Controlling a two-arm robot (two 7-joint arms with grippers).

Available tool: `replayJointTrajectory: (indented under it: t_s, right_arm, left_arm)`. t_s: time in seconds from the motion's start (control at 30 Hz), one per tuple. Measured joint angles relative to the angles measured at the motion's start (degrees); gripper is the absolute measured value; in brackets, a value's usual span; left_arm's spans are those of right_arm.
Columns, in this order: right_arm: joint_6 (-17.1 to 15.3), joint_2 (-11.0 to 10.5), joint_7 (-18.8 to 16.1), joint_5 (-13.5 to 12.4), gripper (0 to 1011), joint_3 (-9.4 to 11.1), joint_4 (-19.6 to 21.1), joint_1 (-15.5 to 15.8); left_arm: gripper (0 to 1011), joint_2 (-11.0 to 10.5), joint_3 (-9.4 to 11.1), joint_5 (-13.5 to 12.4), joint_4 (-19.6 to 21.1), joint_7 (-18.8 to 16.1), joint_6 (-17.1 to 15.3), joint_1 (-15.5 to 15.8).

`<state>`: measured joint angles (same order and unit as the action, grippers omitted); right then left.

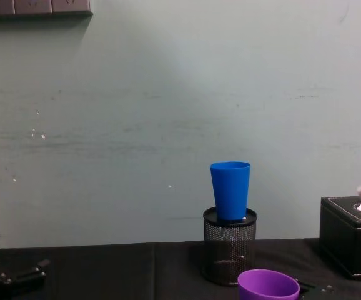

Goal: Pick up one cup with a gripper and tap it against the other cup.

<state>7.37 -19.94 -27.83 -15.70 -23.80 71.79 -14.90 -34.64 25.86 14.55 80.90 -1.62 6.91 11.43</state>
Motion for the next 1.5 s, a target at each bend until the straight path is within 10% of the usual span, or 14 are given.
replayJointTrajectory:
  t_s: [0.33, 1.0, 1.5]
  right_arm:
    - [-1.12, -0.69, 0.13, 0.02, 723, 0.22, 2.31, 0.42]
    - [-16.81, -6.37, -0.19, -4.09, 723, 1.08, 19.67, -0.2]
    - [-19.74, -7.76, 1.03, -5.93, 723, -0.1, 21.95, -1.78]
  left_arm:
    - [1000, 0.0, 0.0, 0.0, 0.0, 0.0, 0.0, 0.0]
    - [1000, 0.0, 0.0, 0.0, 0.0, 0.0, 0.0, 0.0]
    - [1000, 0.0, 0.0, 0.0, 0.0, 0.0, 0.0, 0.0]
